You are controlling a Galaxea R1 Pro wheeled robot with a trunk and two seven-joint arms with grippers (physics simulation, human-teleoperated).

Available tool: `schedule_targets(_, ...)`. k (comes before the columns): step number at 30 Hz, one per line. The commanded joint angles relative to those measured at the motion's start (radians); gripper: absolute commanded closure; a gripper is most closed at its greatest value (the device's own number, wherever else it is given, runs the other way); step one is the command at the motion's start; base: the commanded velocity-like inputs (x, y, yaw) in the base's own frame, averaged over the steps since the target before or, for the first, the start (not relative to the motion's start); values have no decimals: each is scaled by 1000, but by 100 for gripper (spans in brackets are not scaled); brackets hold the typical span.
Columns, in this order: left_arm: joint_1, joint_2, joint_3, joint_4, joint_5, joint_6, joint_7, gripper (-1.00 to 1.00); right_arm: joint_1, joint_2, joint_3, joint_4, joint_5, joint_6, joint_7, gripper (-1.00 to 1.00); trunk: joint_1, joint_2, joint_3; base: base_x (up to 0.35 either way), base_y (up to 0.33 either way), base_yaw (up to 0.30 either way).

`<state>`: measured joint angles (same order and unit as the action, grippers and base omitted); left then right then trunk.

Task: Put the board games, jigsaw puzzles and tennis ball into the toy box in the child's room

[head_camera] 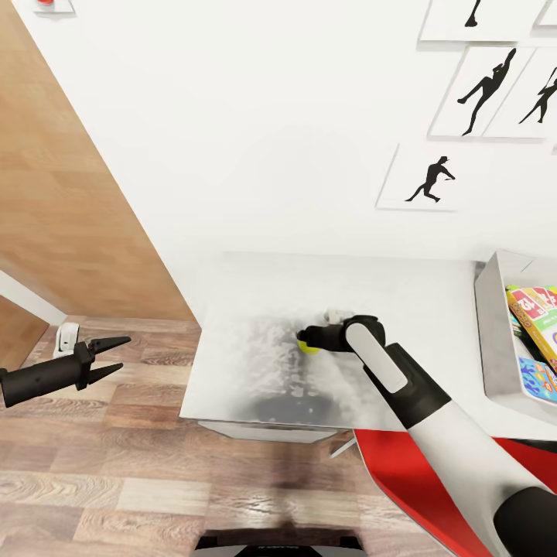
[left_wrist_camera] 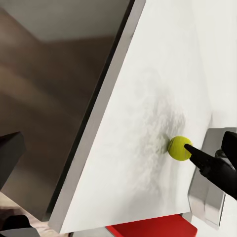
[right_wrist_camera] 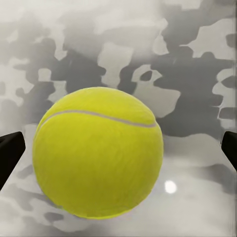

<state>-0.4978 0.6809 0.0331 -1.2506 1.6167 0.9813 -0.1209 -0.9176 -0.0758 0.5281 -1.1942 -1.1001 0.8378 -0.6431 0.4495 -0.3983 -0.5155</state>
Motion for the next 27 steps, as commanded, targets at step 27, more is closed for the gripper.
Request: schedule_targets(27,-1,0,1,0,-10,4,-10,-100,-1,1,5,53,-11,-4,-7,-100,1,-2,-1,0,0,0)
